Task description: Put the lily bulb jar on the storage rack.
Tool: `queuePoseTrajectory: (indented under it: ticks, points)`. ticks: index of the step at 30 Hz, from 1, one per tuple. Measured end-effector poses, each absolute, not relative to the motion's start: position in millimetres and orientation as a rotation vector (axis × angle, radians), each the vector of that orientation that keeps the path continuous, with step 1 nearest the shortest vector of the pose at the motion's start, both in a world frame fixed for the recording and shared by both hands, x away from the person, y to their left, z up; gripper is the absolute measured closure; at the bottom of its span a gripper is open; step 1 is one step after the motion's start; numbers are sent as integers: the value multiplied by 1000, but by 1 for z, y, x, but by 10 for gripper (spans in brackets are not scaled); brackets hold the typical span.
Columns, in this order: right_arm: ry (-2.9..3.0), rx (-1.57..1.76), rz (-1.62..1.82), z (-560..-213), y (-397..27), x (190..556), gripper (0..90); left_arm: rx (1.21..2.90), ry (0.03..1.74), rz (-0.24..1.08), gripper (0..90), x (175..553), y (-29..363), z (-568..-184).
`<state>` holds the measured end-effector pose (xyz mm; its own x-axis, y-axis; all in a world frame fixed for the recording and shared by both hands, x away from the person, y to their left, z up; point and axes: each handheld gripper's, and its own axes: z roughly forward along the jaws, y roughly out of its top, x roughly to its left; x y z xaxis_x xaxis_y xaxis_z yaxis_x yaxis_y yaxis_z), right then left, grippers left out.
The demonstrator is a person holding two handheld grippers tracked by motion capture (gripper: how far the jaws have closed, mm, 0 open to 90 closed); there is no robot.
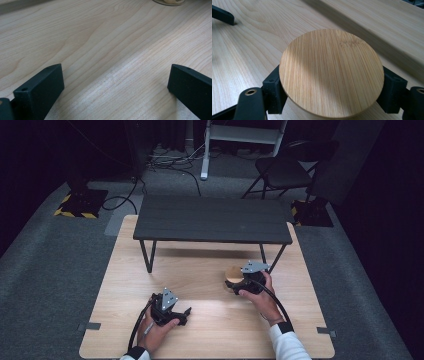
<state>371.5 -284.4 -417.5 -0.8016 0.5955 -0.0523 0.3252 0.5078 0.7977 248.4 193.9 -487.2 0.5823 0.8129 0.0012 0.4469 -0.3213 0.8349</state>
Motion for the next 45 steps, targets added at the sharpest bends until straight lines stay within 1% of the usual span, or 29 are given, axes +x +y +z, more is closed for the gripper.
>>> queuePoseTrajectory:
  ticks: [4,11,18,19,20,24,32,34,37,41,42,44,45]
  points:
    - [2441,738,1159,-413,-281,368,248,1964,1006,545,5,249,194,-487]
    - [2413,722,1211,-402,-285,357,248,1963,1007,544,6,249,194,-487]
    - [2393,737,1233,-363,-292,343,248,1964,1007,544,5,249,194,-487]
    - [2393,737,1233,-363,-292,343,248,1964,1007,544,6,249,194,-487]
    - [2387,739,1232,-350,-293,339,248,1964,1007,544,5,249,194,-487]
    - [2374,733,1234,-325,-294,334,249,1964,1007,544,5,249,194,-487]
    - [2354,749,1248,-284,-293,341,248,1964,1007,544,6,249,194,-487]
    - [2351,750,1246,-280,-292,343,248,1963,1007,544,6,249,194,-487]
    - [2359,750,1213,-260,-284,351,249,1963,1007,544,6,249,194,-487]
    - [2353,751,1207,-248,-281,357,248,1966,1006,544,5,249,194,-487]
    - [2357,753,1192,-239,-278,362,248,1966,1006,543,6,249,194,-487]
    - [2356,763,1195,-236,-278,364,249,1966,1006,543,6,249,194,-487]
    - [2377,792,1219,-230,-279,372,249,1966,1006,543,5,249,194,-487]
